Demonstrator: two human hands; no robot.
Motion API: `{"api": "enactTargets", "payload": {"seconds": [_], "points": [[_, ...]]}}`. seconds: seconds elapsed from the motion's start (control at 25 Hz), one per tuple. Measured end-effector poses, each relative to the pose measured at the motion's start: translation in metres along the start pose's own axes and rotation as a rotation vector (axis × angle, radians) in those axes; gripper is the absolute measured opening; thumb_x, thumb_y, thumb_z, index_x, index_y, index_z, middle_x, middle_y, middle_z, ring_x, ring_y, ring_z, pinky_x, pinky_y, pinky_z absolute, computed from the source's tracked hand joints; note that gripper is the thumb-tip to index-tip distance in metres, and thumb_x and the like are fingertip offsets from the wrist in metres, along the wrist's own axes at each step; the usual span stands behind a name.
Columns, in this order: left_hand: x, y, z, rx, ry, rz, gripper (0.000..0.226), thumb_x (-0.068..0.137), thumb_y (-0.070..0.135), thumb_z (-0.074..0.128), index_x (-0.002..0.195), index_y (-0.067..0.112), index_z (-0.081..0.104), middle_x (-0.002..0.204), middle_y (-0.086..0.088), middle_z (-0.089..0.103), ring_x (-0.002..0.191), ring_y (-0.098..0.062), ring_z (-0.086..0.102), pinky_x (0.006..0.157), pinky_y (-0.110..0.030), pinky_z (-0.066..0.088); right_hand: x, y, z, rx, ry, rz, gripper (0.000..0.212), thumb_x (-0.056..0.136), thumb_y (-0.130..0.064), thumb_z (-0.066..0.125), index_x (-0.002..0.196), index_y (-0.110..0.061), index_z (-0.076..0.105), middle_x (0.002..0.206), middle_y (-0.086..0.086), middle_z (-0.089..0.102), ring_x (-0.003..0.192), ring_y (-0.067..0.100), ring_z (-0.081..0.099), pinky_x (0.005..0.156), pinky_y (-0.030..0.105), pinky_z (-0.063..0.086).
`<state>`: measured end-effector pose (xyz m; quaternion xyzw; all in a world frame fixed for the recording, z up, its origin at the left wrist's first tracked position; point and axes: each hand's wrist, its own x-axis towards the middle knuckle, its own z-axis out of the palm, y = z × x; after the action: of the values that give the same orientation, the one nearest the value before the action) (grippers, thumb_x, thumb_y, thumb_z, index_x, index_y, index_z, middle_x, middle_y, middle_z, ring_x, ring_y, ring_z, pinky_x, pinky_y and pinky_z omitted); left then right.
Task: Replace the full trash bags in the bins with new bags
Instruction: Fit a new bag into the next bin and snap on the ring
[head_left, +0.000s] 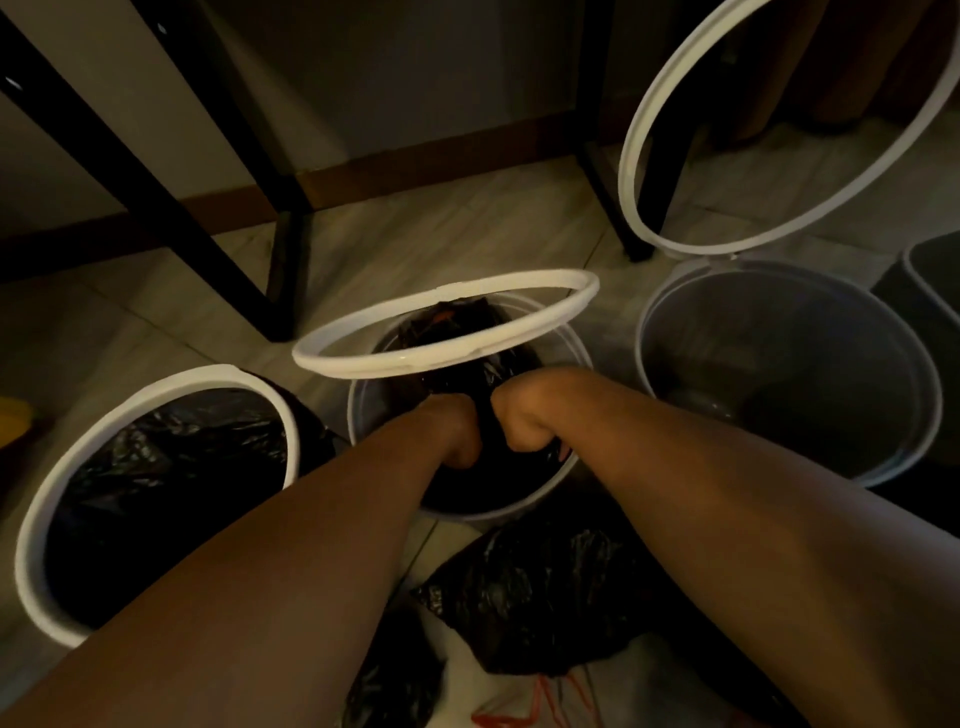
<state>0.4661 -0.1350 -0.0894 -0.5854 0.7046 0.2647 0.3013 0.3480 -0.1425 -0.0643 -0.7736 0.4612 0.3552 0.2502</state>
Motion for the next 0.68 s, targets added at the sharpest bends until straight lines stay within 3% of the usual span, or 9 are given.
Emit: {"api": "enactTargets", "payload": {"seconds": [0.08,0.16,0.2,0.28,0.32,0.36,0.44,0.52,0.68], "points": [[0.004,0.001,0.002,0.038,-0.076,0.012,0.041,0.105,0.016,0.055,0.143,0.001,0.056,0.147,-0.023,0.055,0.135,-0.035,0.056,0.112,-0.038,0.042,0.006,-0.004,0.005,-0.031,-0.037,-0.001,0.04,0.106,-0.015,0.056,0.144,-0.001,0.053,0.123,0.015,0.061,0.105,0.037,0.064,0.069,0.029,0.053],[0.005,-0.001,0.006,0.017,-0.117,-0.019,0.042,0.106,0.014,0.055,0.146,0.001,0.053,0.151,-0.021,0.054,0.136,-0.034,0.054,0.113,-0.039,0.04,0.002,-0.01,0.008,-0.043,-0.053,-0.02,0.044,0.108,-0.021,0.054,0.148,-0.004,0.051,0.113,0.015,0.061,0.08,0.027,0.059,0.048,0.024,0.05],[0.004,-0.002,0.006,0.021,-0.136,-0.012,0.044,0.106,0.015,0.056,0.148,0.002,0.051,0.152,-0.02,0.052,0.138,-0.034,0.053,0.114,-0.04,0.041,0.001,-0.013,0.008,-0.036,-0.063,-0.033,0.046,0.108,-0.022,0.052,0.151,-0.003,0.048,0.126,0.018,0.06,0.071,0.022,0.052,0.041,0.025,0.045],[0.002,-0.006,0.01,-0.015,-0.156,0.015,0.046,0.107,0.016,0.055,0.151,0.003,0.048,0.155,-0.019,0.05,0.139,-0.034,0.051,0.116,-0.043,0.04,-0.003,-0.017,0.009,-0.03,-0.037,-0.057,0.047,0.107,-0.023,0.053,0.15,-0.004,0.051,0.144,0.016,0.057,0.079,0.024,0.056,0.056,0.028,0.046],[-0.001,-0.009,0.01,-0.063,-0.142,0.016,0.045,0.107,0.017,0.056,0.15,0.003,0.049,0.154,-0.02,0.051,0.138,-0.033,0.052,0.115,-0.043,0.041,-0.007,-0.019,0.005,-0.022,0.005,-0.058,0.044,0.104,-0.023,0.058,0.145,-0.006,0.056,0.14,0.014,0.06,0.088,0.026,0.061,0.066,0.03,0.047],[-0.007,-0.011,0.006,-0.111,-0.093,0.019,0.044,0.105,0.019,0.058,0.146,0.005,0.055,0.149,-0.019,0.056,0.131,-0.032,0.057,0.11,-0.041,0.045,-0.013,-0.016,0.001,0.006,0.068,-0.052,0.04,0.099,-0.021,0.063,0.137,-0.008,0.063,0.128,0.012,0.065,0.092,0.026,0.063,0.073,0.032,0.046],[-0.024,-0.018,-0.002,-0.179,0.042,0.02,0.034,0.096,0.022,0.068,0.128,0.011,0.069,0.12,-0.012,0.07,0.099,-0.025,0.067,0.083,-0.033,0.054,-0.026,-0.01,-0.008,0.124,0.25,-0.019,0.024,0.092,-0.017,0.07,0.116,-0.014,0.069,0.103,0.005,0.065,0.08,0.021,0.059,0.074,0.032,0.047],[-0.046,-0.025,-0.009,-0.29,0.198,-0.025,0.022,0.09,0.022,0.072,0.11,0.013,0.075,0.096,-0.004,0.069,0.078,-0.015,0.061,0.064,-0.027,0.047,-0.041,0.001,-0.014,0.286,0.478,0.009,0.015,0.092,-0.014,0.068,0.103,-0.018,0.059,0.091,0.001,0.054,0.079,0.019,0.052,0.076,0.032,0.044],[-0.088,-0.037,-0.014,-0.486,0.474,-0.034,0.028,0.084,0.02,0.072,0.111,0.022,0.073,0.104,0.005,0.069,0.082,-0.007,0.056,0.062,-0.015,0.041,-0.064,0.018,-0.014,0.486,0.745,-0.035,0.023,0.091,-0.012,0.067,0.101,-0.023,0.049,0.093,-0.005,0.047,0.087,0.018,0.052,0.071,0.029,0.043]]}}
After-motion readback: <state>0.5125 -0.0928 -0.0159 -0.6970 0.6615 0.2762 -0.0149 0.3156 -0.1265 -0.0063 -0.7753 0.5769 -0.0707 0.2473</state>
